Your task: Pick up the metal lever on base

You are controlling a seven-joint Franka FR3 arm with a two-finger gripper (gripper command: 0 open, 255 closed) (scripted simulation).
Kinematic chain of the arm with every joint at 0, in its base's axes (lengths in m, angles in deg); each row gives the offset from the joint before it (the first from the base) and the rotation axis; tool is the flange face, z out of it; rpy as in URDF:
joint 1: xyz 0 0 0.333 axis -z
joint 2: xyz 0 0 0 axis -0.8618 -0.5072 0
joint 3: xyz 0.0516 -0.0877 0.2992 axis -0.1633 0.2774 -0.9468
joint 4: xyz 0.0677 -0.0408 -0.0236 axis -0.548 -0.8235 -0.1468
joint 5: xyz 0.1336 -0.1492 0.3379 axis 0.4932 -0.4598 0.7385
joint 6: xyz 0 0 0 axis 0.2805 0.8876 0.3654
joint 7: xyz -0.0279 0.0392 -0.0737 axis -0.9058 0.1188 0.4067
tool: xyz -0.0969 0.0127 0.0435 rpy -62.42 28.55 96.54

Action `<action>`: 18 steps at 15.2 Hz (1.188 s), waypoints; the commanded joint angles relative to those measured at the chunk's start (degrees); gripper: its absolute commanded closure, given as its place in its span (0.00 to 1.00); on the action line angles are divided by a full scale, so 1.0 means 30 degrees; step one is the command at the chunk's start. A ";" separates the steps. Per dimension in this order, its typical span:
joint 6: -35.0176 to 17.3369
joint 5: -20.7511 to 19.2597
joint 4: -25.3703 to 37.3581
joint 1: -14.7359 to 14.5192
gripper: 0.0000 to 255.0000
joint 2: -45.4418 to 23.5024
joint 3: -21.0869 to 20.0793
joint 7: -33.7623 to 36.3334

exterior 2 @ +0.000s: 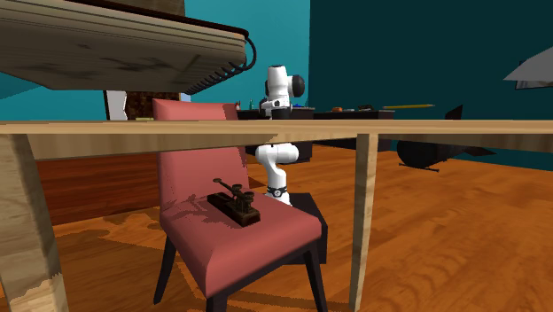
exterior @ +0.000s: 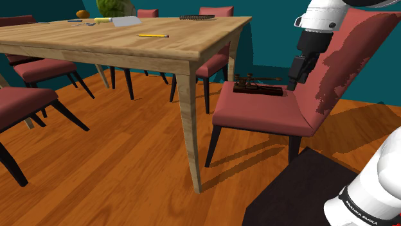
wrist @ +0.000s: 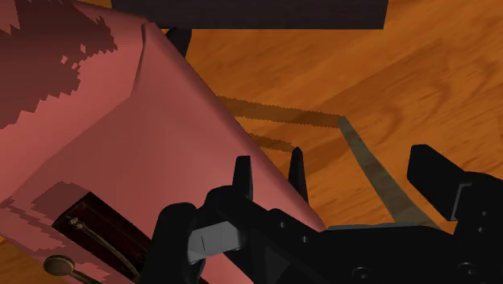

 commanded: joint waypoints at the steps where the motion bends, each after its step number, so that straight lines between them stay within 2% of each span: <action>1: 0.0000 0.0000 0.0000 0.0000 0.00 0.0000 0.0000 0.0000; 10: -0.2834 -0.1688 0.2424 -0.0122 0.00 -0.5514 0.2954 -0.5315; 18: -0.4418 -0.1508 0.6458 -0.0462 0.00 -1.1309 0.5005 -0.9968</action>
